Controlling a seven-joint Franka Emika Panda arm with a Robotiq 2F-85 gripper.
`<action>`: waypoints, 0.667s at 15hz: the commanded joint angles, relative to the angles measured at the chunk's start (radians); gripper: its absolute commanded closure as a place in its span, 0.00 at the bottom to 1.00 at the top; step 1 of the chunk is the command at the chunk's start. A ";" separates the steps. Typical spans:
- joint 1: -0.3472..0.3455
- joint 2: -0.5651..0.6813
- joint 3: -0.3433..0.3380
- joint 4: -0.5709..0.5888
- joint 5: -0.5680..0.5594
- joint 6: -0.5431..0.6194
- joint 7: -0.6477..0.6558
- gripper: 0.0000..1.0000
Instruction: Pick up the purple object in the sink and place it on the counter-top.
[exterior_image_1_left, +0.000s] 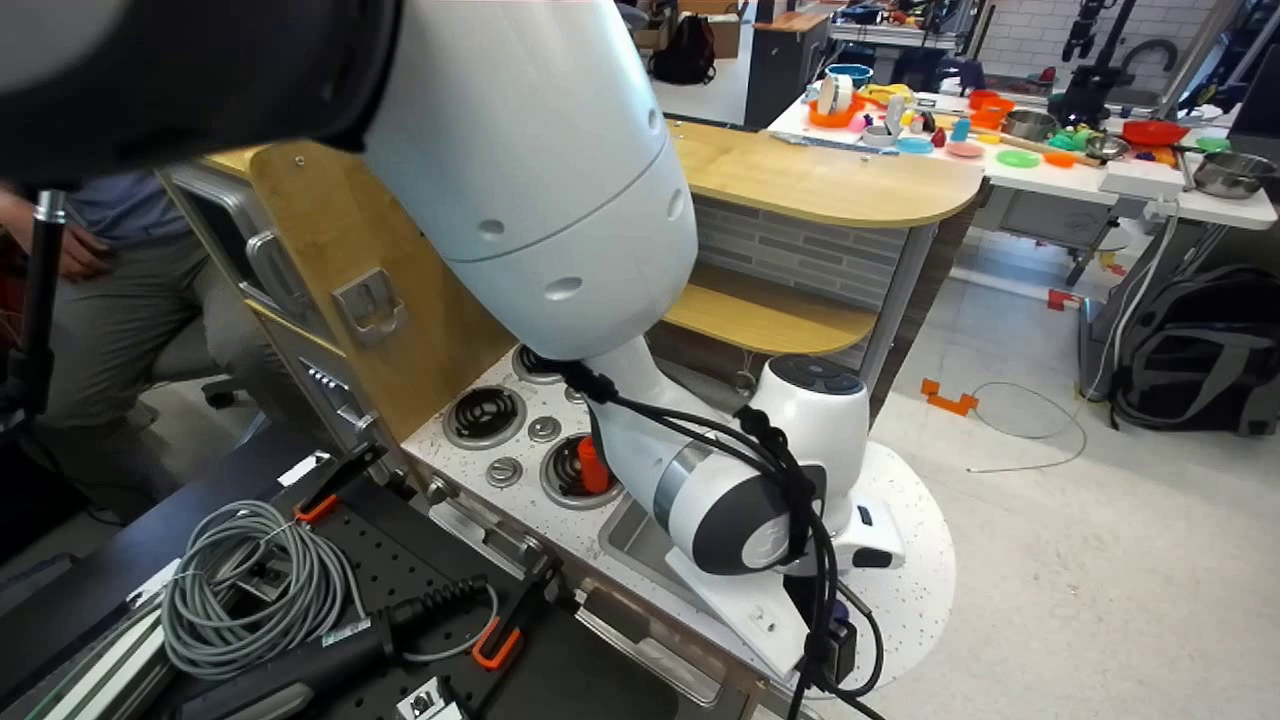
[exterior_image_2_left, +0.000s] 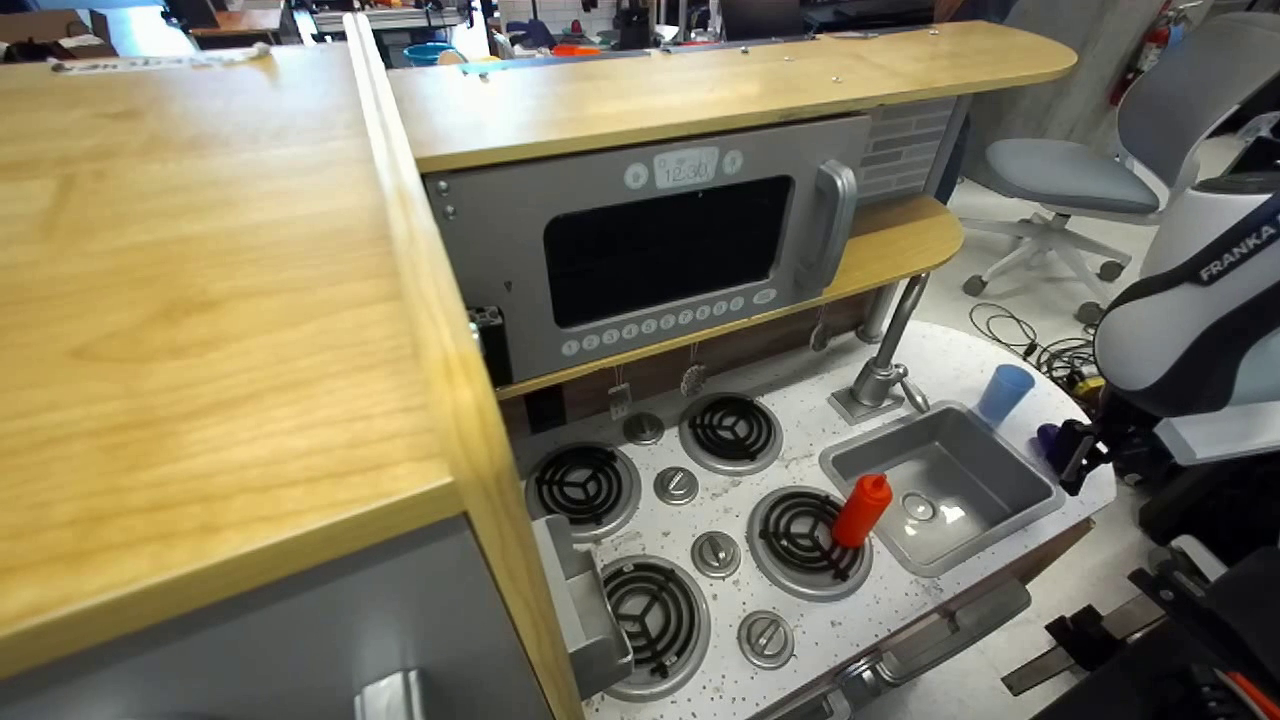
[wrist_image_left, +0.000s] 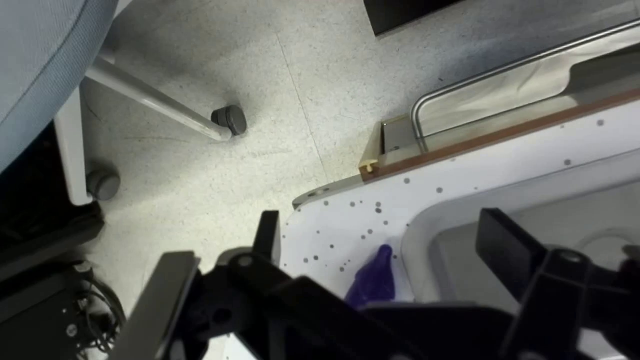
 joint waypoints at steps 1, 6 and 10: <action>0.031 -0.184 -0.011 -0.214 -0.072 0.174 -0.059 0.00; -0.022 -0.397 0.087 -0.344 -0.062 0.132 -0.124 0.00; -0.005 -0.385 0.085 -0.313 -0.062 0.070 -0.101 0.00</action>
